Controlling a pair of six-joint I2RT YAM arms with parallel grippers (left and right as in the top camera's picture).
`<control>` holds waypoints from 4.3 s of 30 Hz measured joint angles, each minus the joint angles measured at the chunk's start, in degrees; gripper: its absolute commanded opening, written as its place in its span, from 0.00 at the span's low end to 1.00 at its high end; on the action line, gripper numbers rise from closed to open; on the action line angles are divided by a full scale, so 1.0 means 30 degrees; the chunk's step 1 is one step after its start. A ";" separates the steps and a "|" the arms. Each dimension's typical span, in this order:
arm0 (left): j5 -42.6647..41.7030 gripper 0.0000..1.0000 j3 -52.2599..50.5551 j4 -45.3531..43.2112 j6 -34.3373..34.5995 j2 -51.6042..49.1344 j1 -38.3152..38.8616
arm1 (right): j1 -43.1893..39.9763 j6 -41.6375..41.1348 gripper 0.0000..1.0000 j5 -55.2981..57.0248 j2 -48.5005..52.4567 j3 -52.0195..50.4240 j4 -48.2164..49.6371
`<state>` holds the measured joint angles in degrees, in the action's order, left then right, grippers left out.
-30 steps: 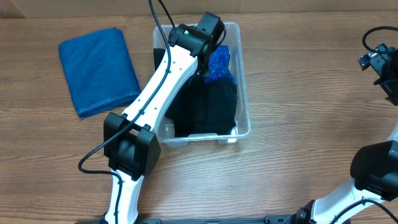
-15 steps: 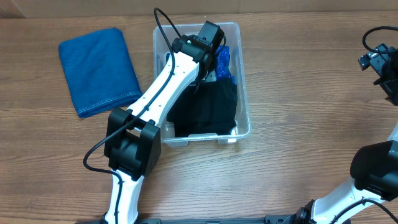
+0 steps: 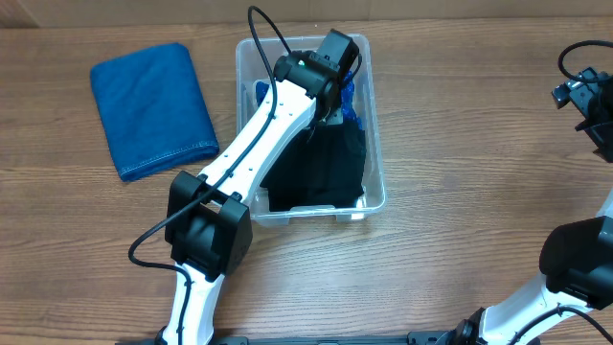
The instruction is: Pack container
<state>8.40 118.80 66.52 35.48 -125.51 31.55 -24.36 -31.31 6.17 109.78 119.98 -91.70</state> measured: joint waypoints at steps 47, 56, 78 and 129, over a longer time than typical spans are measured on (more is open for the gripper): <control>0.0984 0.48 0.7723 0.2776 -0.3898 -0.3002 -0.0510 | 0.0007 -0.0007 1.00 0.0000 0.0000 0.0000 0.0000; 0.3883 1.00 1.0958 0.7395 -0.4313 0.0729 -0.1734 | 0.0007 0.0007 1.00 0.0000 0.0000 0.0000 0.0007; -0.5566 1.00 0.4758 0.6921 -0.2346 0.0255 -1.6968 | 0.0000 0.0007 1.00 0.0000 0.0000 0.0000 0.0007; -1.6436 1.00 -0.8714 -1.1846 -0.7643 -0.1297 -2.2782 | 0.0007 0.0000 1.00 0.0000 0.0000 0.0000 0.0000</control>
<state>-40.91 92.66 30.98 12.56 -129.40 -36.80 -24.34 -31.31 6.17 109.78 119.98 -91.70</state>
